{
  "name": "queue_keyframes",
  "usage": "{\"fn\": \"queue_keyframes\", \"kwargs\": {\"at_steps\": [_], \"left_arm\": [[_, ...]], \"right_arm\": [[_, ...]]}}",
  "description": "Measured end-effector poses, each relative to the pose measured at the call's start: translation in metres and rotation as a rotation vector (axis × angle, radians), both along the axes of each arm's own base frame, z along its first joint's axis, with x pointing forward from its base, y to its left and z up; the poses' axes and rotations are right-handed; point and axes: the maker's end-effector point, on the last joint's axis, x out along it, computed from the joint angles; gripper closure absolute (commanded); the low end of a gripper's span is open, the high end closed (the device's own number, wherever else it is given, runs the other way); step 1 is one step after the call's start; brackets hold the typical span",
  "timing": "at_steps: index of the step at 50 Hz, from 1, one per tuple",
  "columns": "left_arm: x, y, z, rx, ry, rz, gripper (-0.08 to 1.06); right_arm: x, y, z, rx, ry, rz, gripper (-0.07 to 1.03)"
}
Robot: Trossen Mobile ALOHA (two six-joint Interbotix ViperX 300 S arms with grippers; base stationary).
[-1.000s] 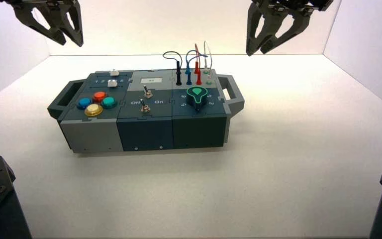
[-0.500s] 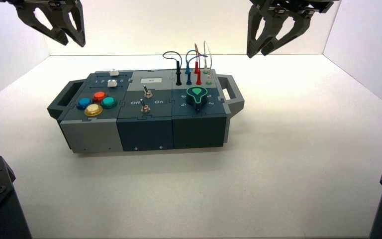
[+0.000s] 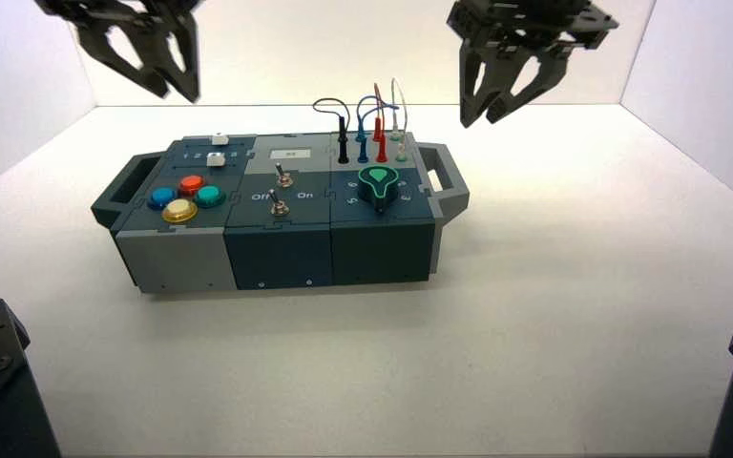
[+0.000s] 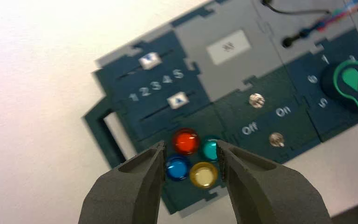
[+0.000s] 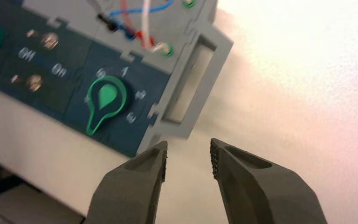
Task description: Flip the top switch on with the left gripper.
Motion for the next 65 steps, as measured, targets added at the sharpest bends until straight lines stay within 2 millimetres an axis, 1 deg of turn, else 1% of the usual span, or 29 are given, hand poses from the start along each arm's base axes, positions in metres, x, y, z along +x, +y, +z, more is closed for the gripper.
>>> {"fn": "queue_keyframes", "kwargs": {"at_steps": [3, 4, 8, 9, 11, 12, 15, 16, 23, 26, 40, 46, 56, 65], "left_arm": [[-0.001, -0.003, -0.002, 0.000, 0.007, -0.005, 0.40], [-0.001, -0.004, -0.003, 0.001, 0.010, -0.006, 0.41], [-0.002, -0.009, -0.006, 0.000, 0.018, -0.016, 0.42], [-0.003, -0.012, -0.008, 0.000, 0.021, -0.025, 0.42], [-0.003, -0.014, -0.008, 0.000, 0.018, -0.031, 0.43], [-0.004, -0.016, -0.009, 0.000, 0.020, -0.036, 0.44], [-0.005, -0.021, -0.011, -0.001, 0.020, -0.052, 0.45], [-0.005, -0.022, -0.012, -0.001, 0.020, -0.053, 0.46], [-0.006, -0.027, -0.015, 0.000, 0.027, -0.064, 0.46], [-0.006, -0.028, -0.019, 0.004, 0.038, -0.067, 0.46], [-0.007, -0.028, -0.030, 0.018, 0.071, -0.068, 0.46], [-0.008, -0.030, -0.036, 0.025, 0.090, -0.073, 0.47], [-0.009, -0.036, -0.049, 0.042, 0.127, -0.088, 0.49], [-0.006, -0.041, -0.051, 0.045, 0.134, -0.098, 0.51]], "right_arm": [[0.006, -0.004, -0.005, -0.003, 0.005, -0.021, 0.54], [0.009, -0.006, -0.010, -0.007, 0.014, -0.033, 0.55], [0.014, -0.010, -0.019, -0.015, 0.034, -0.054, 0.57], [0.017, -0.012, -0.026, -0.021, 0.047, -0.065, 0.59], [0.019, -0.012, -0.029, -0.022, 0.053, -0.069, 0.63], [0.021, -0.012, -0.034, -0.026, 0.060, -0.073, 0.64], [0.023, -0.011, -0.042, -0.033, 0.075, -0.076, 0.74], [0.023, -0.011, -0.046, -0.036, 0.082, -0.076, 0.75], [0.024, -0.011, -0.065, -0.055, 0.118, -0.079, 0.76], [0.024, -0.011, -0.070, -0.059, 0.123, -0.080, 0.76], [0.024, -0.011, -0.085, -0.075, 0.147, -0.077, 0.77], [0.025, -0.011, -0.089, -0.078, 0.152, -0.076, 0.77], [0.027, -0.010, -0.088, -0.075, 0.145, -0.077, 0.78], [0.027, -0.010, -0.088, -0.074, 0.144, -0.077, 0.78]]}}
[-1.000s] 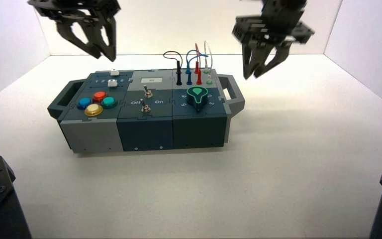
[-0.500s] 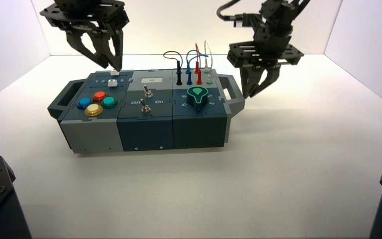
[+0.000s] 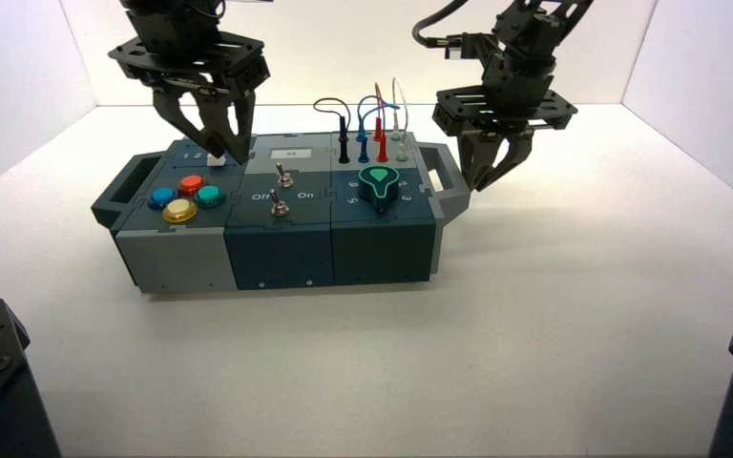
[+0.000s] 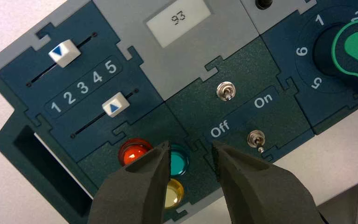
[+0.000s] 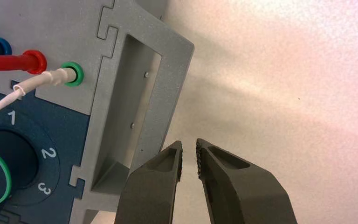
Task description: Flip the top switch on with the left gripper.
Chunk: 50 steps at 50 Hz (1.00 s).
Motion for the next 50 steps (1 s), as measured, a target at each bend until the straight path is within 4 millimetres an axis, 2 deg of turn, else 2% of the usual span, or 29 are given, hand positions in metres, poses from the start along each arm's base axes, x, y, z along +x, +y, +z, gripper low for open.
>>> {"fn": "queue_keyframes", "kwargs": {"at_steps": [20, 36, 50], "left_arm": [[0.003, -0.005, -0.012, 0.018, 0.034, -0.009, 0.51], [0.007, -0.009, -0.011, 0.016, 0.028, -0.016, 0.51], [0.008, -0.009, -0.013, 0.016, 0.030, -0.013, 0.60]], "right_arm": [[-0.001, 0.000, -0.003, -0.004, 0.008, 0.000, 0.78], [-0.001, 0.000, -0.004, -0.005, 0.011, 0.000, 0.80], [-0.002, 0.000, -0.004, -0.006, 0.014, 0.002, 0.84]]}}
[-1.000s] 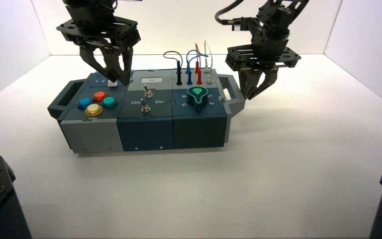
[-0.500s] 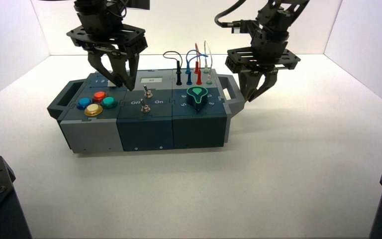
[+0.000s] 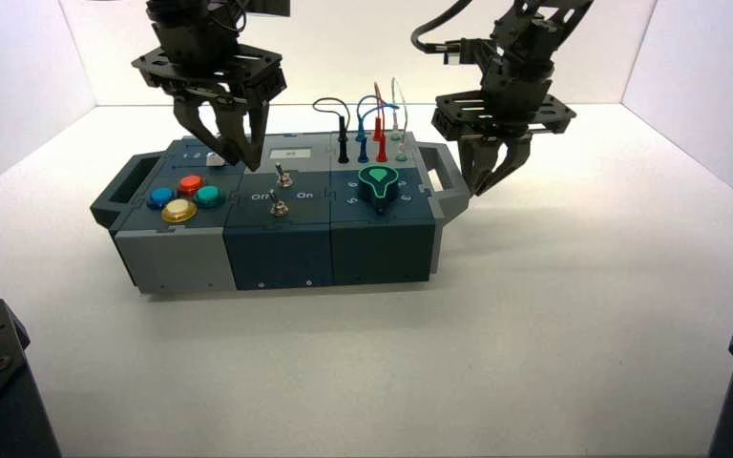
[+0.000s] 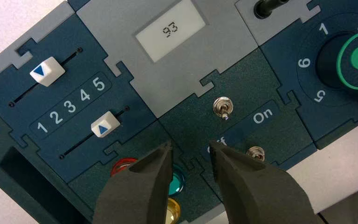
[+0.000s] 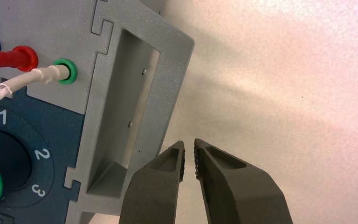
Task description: Flip the top switch on with the left gripper.
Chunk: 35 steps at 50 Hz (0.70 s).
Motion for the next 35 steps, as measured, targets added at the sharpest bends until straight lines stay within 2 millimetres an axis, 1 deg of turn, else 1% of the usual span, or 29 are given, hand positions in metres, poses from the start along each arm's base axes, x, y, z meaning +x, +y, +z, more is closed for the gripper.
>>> {"fn": "queue_keyframes", "kwargs": {"at_steps": [20, 35], "left_arm": [[0.000, -0.001, -0.006, 0.006, 0.011, -0.001, 0.61], [0.010, -0.005, -0.002, -0.010, -0.014, 0.017, 0.63]], "right_arm": [[-0.004, 0.004, -0.001, -0.004, 0.006, 0.022, 0.84], [-0.007, 0.005, -0.002, -0.006, 0.010, 0.030, 0.84]]}}
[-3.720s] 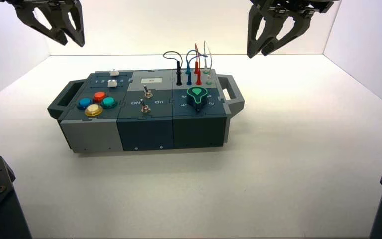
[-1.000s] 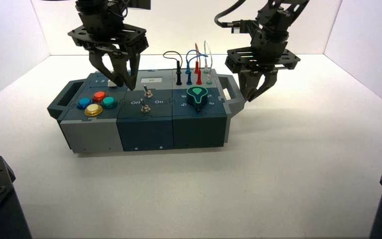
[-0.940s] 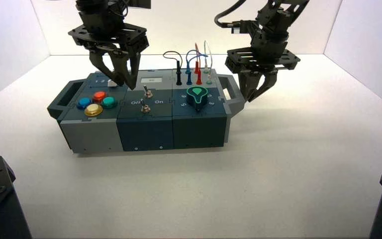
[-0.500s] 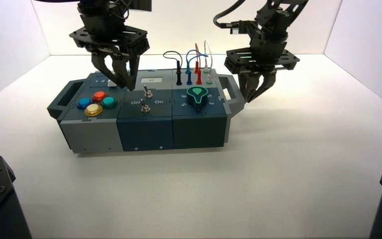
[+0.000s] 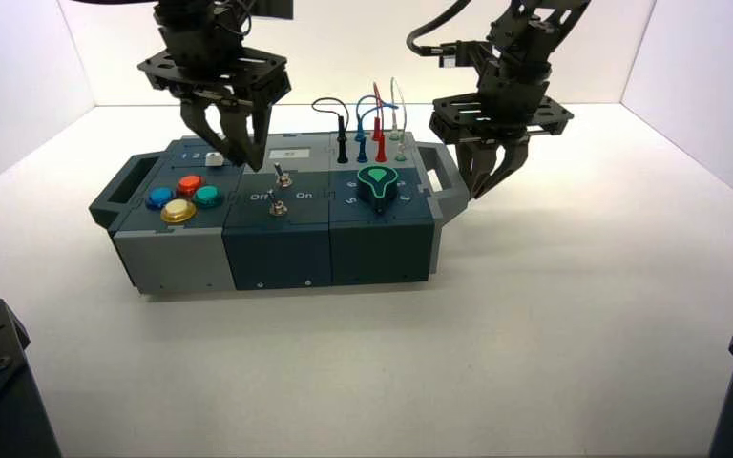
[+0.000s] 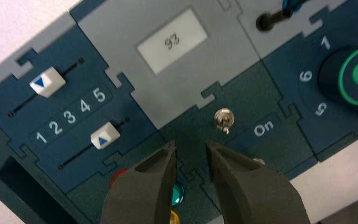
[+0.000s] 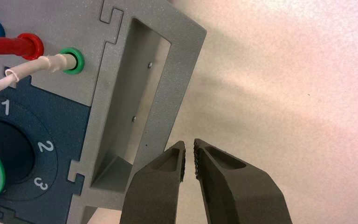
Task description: Flip the top switch on with the left gripper.
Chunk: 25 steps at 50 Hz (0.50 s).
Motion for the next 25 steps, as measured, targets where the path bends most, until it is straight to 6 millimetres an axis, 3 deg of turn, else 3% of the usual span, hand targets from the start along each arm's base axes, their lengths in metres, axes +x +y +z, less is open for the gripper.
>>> {"fn": "queue_keyframes", "kwargs": {"at_steps": [25], "left_arm": [[0.001, -0.002, -0.012, 0.016, 0.033, 0.001, 0.64]], "right_arm": [[-0.002, 0.001, 0.000, 0.001, 0.004, 0.001, 0.84]]}}
